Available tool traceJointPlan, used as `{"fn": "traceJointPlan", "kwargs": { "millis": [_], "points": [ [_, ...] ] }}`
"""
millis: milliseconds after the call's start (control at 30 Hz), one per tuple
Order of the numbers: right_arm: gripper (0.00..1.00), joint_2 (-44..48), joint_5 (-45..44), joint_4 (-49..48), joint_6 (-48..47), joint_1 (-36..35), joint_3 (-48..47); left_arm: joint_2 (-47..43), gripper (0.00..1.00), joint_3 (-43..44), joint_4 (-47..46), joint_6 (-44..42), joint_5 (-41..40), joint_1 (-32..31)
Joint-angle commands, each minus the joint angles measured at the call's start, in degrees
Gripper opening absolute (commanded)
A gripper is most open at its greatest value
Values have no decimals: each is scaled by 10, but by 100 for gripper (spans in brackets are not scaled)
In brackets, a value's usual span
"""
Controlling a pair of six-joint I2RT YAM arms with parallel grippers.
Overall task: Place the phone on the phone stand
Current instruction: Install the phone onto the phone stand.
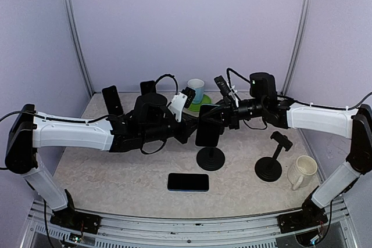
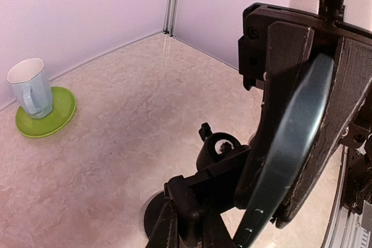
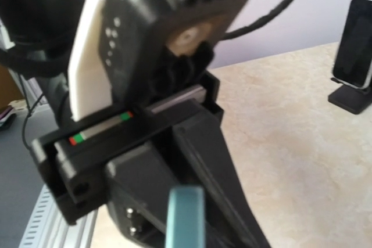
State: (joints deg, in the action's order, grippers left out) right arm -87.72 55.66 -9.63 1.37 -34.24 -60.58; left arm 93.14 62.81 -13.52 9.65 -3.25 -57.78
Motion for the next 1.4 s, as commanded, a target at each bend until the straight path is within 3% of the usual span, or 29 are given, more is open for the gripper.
{"fn": "traceJointPlan", "kwargs": {
  "millis": [0,1367],
  "points": [
    [0,4,-142,55,-36,58,-2,-66,0,-4,-9,-2,-9,8],
    [0,1,-335,87,-22,69,-18,-81,0,-7,1,37,-83,14]
  ]
}}
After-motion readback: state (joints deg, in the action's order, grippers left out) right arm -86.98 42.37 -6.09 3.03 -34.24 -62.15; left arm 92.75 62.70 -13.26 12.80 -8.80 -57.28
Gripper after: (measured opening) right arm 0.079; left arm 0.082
